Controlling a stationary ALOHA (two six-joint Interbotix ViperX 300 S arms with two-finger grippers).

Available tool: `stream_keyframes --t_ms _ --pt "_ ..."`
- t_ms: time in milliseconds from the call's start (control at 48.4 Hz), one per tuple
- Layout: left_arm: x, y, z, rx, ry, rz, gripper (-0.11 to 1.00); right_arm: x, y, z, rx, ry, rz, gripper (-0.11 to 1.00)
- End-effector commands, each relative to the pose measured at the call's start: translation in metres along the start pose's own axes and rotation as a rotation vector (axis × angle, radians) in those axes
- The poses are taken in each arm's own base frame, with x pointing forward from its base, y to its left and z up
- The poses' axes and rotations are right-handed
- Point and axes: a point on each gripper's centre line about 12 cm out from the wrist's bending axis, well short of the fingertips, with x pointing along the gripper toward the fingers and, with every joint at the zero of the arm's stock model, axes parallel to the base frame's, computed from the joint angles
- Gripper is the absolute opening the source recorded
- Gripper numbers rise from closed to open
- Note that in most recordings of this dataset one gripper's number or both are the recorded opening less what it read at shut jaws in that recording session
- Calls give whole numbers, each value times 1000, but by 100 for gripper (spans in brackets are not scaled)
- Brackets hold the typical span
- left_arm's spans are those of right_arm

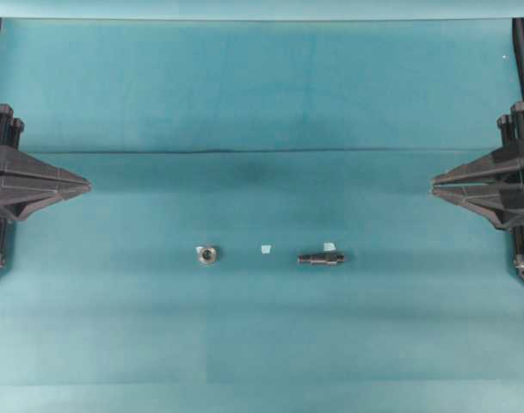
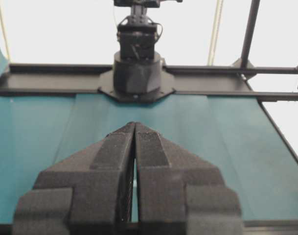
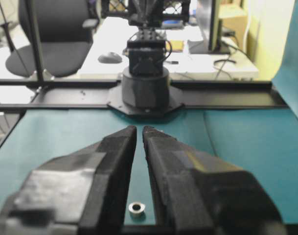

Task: Insert the washer onto the shaft with both hands.
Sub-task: 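Move both grippers down over the washer and the threaded shaft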

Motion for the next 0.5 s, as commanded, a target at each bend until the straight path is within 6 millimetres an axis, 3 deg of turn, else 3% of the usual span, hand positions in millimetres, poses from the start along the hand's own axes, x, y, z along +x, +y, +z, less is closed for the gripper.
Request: stream_keyframes --t_ms 0,207,476 --pt "19 -5 0 -21 80 -25 2 3 -1 2 10 1 -5 0" --pt "57 -7 -5 -32 272 -24 2 14 -1 -9 119 256 -21 -10" --pt "87 -10 -29 -35 491 -25 2 26 1 -33 138 532 -28 -10"
